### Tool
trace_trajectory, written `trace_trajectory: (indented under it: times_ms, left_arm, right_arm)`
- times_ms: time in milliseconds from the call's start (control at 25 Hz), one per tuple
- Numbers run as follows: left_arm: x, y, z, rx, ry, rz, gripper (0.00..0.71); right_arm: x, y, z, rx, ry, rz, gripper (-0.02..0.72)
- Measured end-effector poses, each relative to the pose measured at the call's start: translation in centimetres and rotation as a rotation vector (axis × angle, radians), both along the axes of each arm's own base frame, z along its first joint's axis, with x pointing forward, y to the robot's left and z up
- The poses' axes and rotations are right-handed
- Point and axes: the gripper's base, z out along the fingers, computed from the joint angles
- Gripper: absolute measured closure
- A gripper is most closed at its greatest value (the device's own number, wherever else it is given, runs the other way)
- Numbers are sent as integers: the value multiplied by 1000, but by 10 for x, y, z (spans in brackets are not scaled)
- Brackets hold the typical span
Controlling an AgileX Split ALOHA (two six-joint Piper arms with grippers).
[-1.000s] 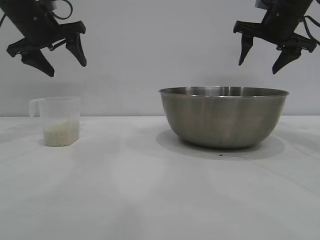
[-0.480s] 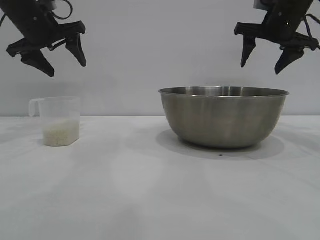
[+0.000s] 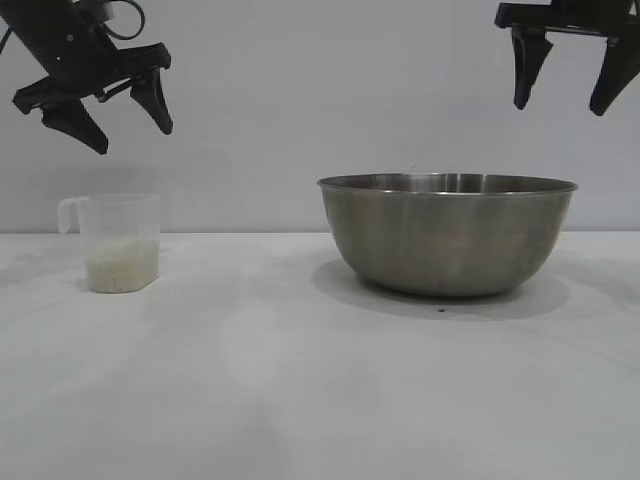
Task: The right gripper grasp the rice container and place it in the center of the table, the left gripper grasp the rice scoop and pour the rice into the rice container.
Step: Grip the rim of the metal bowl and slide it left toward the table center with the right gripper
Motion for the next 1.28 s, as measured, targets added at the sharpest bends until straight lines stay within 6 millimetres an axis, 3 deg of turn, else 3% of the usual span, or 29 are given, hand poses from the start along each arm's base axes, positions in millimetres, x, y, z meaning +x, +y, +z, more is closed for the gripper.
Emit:
trace_trajectory:
  times_ms: [520, 680, 1120, 1200, 1280]
  left_arm:
    - [0, 0, 0, 0, 2, -1, 160]
    - [-1, -1, -1, -1, 14, -10, 160]
    - [-2, -1, -1, 0, 22, -16, 160]
    - [-2, -1, -1, 0, 22, -16, 160]
    - [-2, -1, -1, 0, 22, -16, 160]
  right_arm:
    - [15, 6, -72, 29, 184, 12, 161]
    - [17, 7, -80, 42, 187, 9, 161]
    - [18, 9, -93, 50, 213, 43, 643]
    - [18, 9, -93, 49, 217, 51, 703]
    - [17, 9, -93, 52, 219, 59, 703]
